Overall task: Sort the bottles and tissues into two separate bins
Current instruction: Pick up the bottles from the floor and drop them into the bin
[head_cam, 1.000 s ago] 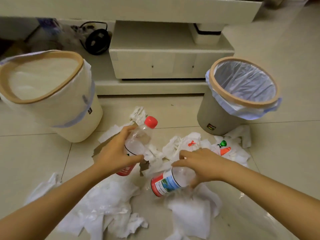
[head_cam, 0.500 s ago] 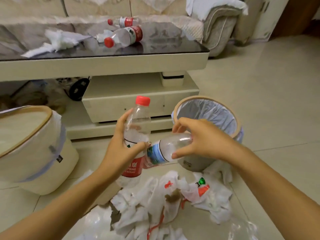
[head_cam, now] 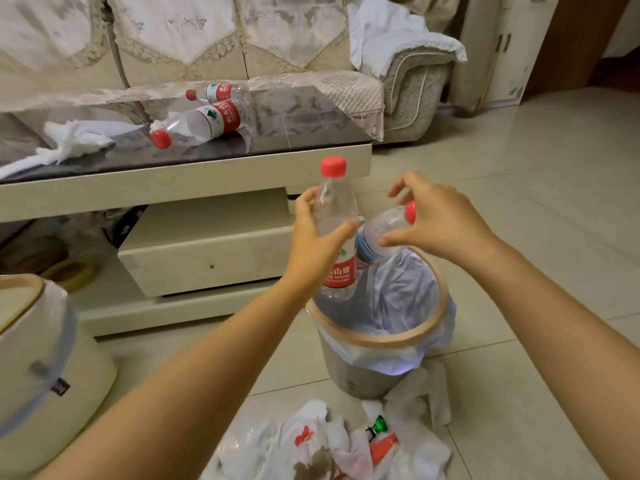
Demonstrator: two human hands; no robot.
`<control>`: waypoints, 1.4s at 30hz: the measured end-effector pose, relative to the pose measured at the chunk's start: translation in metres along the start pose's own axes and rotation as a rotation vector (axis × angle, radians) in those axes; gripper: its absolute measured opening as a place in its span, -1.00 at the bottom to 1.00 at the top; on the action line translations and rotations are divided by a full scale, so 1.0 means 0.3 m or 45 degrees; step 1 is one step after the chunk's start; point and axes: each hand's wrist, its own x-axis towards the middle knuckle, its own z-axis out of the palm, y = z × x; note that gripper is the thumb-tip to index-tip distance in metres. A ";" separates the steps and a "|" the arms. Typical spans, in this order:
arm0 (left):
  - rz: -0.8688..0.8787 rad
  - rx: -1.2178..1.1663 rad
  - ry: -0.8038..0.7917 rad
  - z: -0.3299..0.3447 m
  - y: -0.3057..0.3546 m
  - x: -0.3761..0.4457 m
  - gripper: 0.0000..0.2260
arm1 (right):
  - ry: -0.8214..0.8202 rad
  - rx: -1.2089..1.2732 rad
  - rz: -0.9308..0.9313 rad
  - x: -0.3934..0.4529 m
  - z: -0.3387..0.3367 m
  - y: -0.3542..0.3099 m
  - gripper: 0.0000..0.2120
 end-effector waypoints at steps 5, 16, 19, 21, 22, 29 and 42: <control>-0.068 0.177 -0.006 0.045 -0.131 0.045 -0.37 | -0.127 -0.147 0.045 0.045 0.144 0.147 -0.45; -0.290 0.830 0.039 0.152 -0.317 0.162 -0.45 | -0.370 -0.234 0.016 0.120 0.480 0.296 -0.61; -0.225 1.017 -0.077 0.175 -0.334 0.170 -0.48 | -0.426 -0.216 0.046 0.131 0.534 0.316 -0.62; -0.237 1.095 -0.140 0.181 -0.358 0.167 -0.47 | -0.466 -0.200 0.067 0.135 0.557 0.326 -0.64; -0.248 1.114 -0.157 0.181 -0.369 0.162 -0.46 | -0.481 -0.196 0.076 0.135 0.566 0.330 -0.64; 0.214 1.716 -0.301 0.182 -0.387 0.129 -0.40 | -0.333 -0.467 -0.047 0.125 0.575 0.304 -0.67; 0.239 1.799 -0.333 0.126 -0.351 0.117 -0.61 | -0.276 -0.344 -0.117 0.105 0.530 0.255 -0.60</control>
